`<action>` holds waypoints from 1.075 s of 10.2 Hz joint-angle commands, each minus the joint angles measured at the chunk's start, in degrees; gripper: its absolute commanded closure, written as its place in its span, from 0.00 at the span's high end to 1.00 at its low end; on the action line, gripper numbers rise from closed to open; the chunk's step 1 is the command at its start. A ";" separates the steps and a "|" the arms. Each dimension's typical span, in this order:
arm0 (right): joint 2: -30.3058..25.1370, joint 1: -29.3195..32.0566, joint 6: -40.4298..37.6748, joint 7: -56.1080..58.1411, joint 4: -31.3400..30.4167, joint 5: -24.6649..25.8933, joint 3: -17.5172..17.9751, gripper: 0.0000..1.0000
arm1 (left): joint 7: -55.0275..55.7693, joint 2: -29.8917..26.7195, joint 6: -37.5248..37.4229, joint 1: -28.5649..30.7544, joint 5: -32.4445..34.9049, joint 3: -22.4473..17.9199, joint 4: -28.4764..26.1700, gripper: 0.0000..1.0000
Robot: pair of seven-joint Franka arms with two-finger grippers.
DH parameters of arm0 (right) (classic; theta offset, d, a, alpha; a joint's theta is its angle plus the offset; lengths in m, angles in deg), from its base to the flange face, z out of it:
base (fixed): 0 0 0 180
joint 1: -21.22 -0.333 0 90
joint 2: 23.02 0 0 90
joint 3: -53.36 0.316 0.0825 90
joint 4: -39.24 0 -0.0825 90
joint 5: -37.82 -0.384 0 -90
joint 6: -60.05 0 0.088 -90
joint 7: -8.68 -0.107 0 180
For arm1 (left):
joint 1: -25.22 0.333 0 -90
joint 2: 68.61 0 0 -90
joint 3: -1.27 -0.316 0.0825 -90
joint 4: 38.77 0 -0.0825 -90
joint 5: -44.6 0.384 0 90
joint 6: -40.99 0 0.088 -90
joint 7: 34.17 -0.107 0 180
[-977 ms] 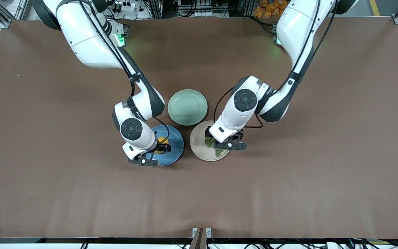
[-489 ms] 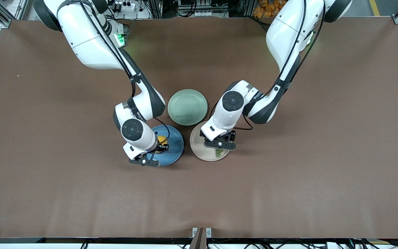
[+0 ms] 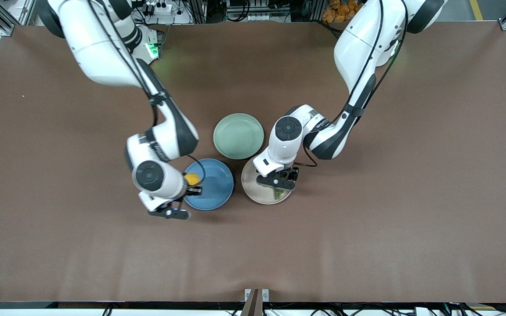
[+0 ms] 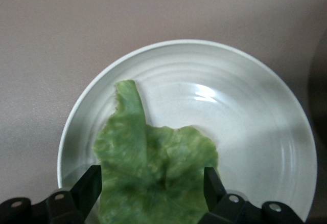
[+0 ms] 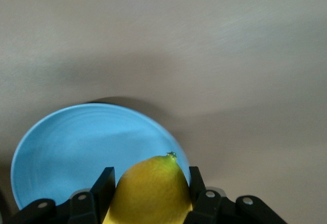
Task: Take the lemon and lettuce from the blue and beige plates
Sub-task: 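Close the right gripper on the lemon while the left gripper grips the lettuce, then carry the lemon off the blue plate with the right gripper and release it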
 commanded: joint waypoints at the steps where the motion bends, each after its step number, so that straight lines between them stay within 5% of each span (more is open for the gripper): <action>1: -5.00 6.57 -7.51 14.94 -0.36 -0.30 0.42 0.00 | 1.42 0.81 0.54 -0.97 1.98 -0.60 0.84 0.79; 4: -8.79 16.68 -7.47 35.18 -5.88 2.25 0.16 0.00 | 1.50 0.81 0.45 -0.88 2.67 -0.60 0.49 0.32; 6: -9.41 20.56 2.25 44.86 -12.82 3.40 -1.50 0.00 | 1.51 0.72 -0.08 -0.97 2.85 -0.69 0.31 0.00; 11: -8.71 24.71 20.91 60.11 -24.62 2.61 -3.62 0.00 | 1.77 -1.73 -3.14 -0.53 4.00 -1.39 0.57 0.00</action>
